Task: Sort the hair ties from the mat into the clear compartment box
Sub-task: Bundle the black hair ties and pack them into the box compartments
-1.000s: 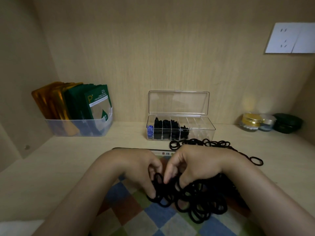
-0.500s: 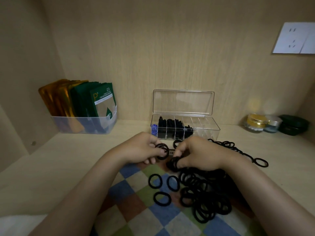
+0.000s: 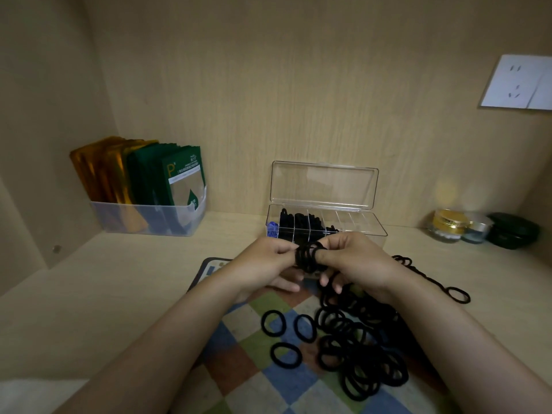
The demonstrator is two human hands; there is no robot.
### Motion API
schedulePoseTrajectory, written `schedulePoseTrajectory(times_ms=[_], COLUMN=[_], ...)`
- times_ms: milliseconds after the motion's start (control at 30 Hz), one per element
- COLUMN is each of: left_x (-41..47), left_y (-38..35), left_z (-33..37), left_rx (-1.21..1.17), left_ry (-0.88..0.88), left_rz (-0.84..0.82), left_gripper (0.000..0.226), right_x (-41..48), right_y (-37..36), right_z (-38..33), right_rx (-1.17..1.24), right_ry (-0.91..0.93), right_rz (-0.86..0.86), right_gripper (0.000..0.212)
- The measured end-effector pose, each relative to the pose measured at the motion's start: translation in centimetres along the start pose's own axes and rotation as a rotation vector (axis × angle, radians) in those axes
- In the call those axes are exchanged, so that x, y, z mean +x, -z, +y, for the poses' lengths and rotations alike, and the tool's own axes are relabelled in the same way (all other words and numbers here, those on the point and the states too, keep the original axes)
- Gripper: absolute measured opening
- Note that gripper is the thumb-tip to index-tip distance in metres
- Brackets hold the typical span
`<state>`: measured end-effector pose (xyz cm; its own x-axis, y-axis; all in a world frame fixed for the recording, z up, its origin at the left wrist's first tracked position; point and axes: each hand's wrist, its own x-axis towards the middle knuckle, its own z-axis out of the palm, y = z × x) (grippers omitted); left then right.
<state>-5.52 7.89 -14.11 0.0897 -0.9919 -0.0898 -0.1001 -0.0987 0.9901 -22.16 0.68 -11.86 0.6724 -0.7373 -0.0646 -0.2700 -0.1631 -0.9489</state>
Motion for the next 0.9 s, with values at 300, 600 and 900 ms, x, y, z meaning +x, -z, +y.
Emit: schedulePoseTrajectory(times_ms=[300, 600, 900], left_x=[-0.1, 0.2, 0.8], left_y=[-0.1, 0.6, 2.5], left_z=[0.0, -0.2, -0.7], left_rx=[-0.038, 0.050, 0.200], left_ry=[-0.028, -0.042, -0.060], left_rz=[-0.054, -0.023, 0.169], left_gripper=[0.027, 0.024, 0.020], right_x=[0.8, -0.1, -0.9], right_y=[-0.4, 0.3, -0.7], right_z=[0.8, 0.2, 0.2], right_rx=[-0.308, -0.269, -0.740], right_ry=[0.137, 0.115, 0.223], right_rz=[0.215, 0.016, -0.351], right_gripper=[0.018, 0.016, 0.020])
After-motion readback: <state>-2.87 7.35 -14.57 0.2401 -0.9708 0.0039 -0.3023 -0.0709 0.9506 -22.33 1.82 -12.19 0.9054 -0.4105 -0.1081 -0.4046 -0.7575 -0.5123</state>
